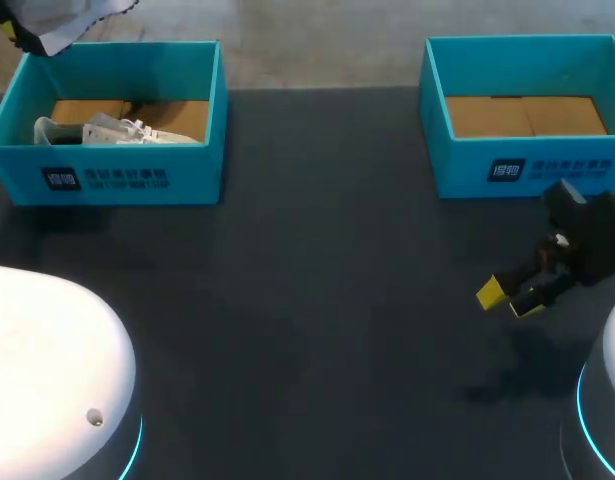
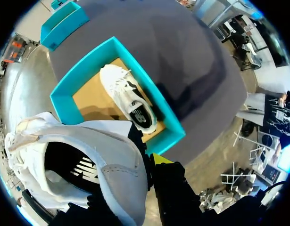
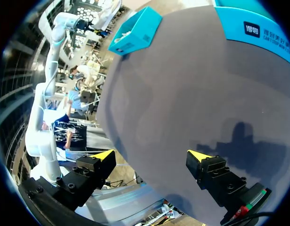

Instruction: Take the shoe out of the shoebox, open the shoe tongue, remove and reinsert the insole, then place the shoe into the shoebox

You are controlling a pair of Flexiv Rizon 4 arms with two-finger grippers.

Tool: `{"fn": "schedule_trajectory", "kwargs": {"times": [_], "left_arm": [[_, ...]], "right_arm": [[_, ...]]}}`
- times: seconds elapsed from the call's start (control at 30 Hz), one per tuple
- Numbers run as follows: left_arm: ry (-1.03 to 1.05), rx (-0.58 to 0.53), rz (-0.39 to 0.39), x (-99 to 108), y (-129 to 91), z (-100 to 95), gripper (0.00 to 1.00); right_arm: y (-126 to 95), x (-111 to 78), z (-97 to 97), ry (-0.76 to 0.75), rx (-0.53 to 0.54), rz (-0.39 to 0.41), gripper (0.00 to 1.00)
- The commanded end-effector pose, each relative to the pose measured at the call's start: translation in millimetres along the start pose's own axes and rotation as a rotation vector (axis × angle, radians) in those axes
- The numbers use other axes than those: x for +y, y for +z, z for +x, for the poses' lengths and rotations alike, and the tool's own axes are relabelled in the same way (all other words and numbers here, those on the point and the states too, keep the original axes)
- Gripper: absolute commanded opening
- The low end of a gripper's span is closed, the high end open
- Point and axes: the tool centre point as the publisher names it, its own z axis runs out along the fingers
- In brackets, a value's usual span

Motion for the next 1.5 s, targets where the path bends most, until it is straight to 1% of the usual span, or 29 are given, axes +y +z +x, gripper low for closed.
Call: {"fn": "schedule_trajectory", "kwargs": {"times": [0.03, 0.3, 0.33, 0.37, 0.43, 0.47, 0.5, 0.53, 0.57, 0.6, 0.63, 0.67, 0.7, 0.73, 0.77, 0.8, 0.87, 0.9, 1.03, 1.07, 1.23, 1.33, 1.5], "left_arm": [[0.001, 0.004, -0.001, 0.4, -2.3, -1.1, 0.00], [0.001, 0.004, -0.001, 0.4, -2.3, -1.1, 0.00], [0.017, -0.002, -0.048, 1.6, -1.8, -3.1, 0.00], [0.058, -0.030, -0.078, 3.0, -1.6, -4.2, 0.00], [0.110, -0.051, -0.047, 10.1, -0.3, -5.0, 0.00], [0.110, -0.051, -0.047, 10.1, -0.3, -5.0, 0.00], [0.201, -0.073, -0.035, 21.2, 6.4, -6.6, 0.00], [0.284, -0.105, -0.038, 26.0, 11.2, -6.4, 0.00], [0.304, -0.110, -0.033, 29.5, 13.8, -5.3, 0.00], [0.365, -0.118, -0.047, 32.4, 16.4, -4.0, 0.00], [0.443, -0.139, -0.035, 33.7, 19.5, -1.4, 0.00], [0.444, -0.134, -0.034, 36.2, 21.7, -1.2, 0.00], [0.508, -0.139, -0.030, 39.5, 27.8, -1.1, 0.00], [0.541, -0.142, -0.010, 42.4, 31.6, -0.1, 0.00], [0.546, -0.123, -0.007, 45.8, 36.0, -2.1, 0.00], [0.597, -0.136, -0.009, 48.3, 39.4, -2.4, 0.00], [0.615, -0.134, -0.008, 54.3, 44.0, -6.1, 0.00], [0.649, -0.146, -0.004, 55.2, 43.4, -6.2, 0.00], [0.679, -0.140, -0.004, 66.0, 47.9, -17.5, 0.00], [0.696, -0.137, -0.024, 67.9, 48.9, -19.9, 0.00], [0.743, -0.123, -0.037, 76.1, 52.5, -28.3, 0.00], [0.764, -0.110, -0.053, 79.5, 56.0, -31.8, 0.00], [0.791, -0.105, -0.065, 80.2, 61.2, -32.2, 0.00]], "right_arm": [[0.2, -0.8, 0.4, 0.001, -0.002, 0.000, 1.00], [0.2, -0.8, 0.4, 0.001, -0.002, 0.000, 1.00], [0.2, -0.8, 0.4, 0.001, -0.002, 0.000, 1.00], [0.2, -0.8, 0.4, 0.001, -0.002, 0.000, 1.00], [0.2, -0.8, 0.4, 0.001, -0.002, 0.000, 1.00], [0.2, -0.8, 0.4, 0.001, -0.002, 0.000, 1.00], [0.2, -0.8, 0.4, 0.001, -0.002, 0.000, 1.00], [0.2, -0.8, 0.4, 0.001, -0.002, 0.000, 1.00], [0.2, -0.8, 0.4, 0.001, -0.002, 0.000, 1.00], [0.2, -0.8, 0.4, 0.001, -0.002, 0.000, 1.00], [0.2, -0.8, 0.4, 0.001, -0.002, 0.000, 1.00], [0.2, -0.8, 0.4, 0.001, -0.002, 0.000, 1.00], [0.2, -0.8, 0.4, 0.001, -0.002, 0.000, 1.00], [0.2, -0.8, 0.4, 0.001, -0.002, 0.000, 1.00], [0.2, -0.8, 0.4, 0.001, -0.002, 0.000, 1.00], [0.2, -0.8, 0.4, 0.001, -0.002, 0.000, 1.00], [0.2, -0.8, 0.4, 0.001, -0.002, 0.000, 1.00], [0.2, -0.8, 0.4, 0.001, -0.002, 0.000, 1.00], [0.2, -0.8, 0.4, 0.001, -0.002, 0.000, 1.00], [0.2, -0.8, 0.4, 0.001, -0.002, 0.000, 1.00], [0.2, -0.8, 0.4, 0.001, -0.002, 0.000, 1.00], [0.2, -0.8, 0.4, 0.001, -0.002, 0.000, 1.00], [0.2, -0.8, 0.4, 0.001, -0.002, 0.000, 1.00]]}}
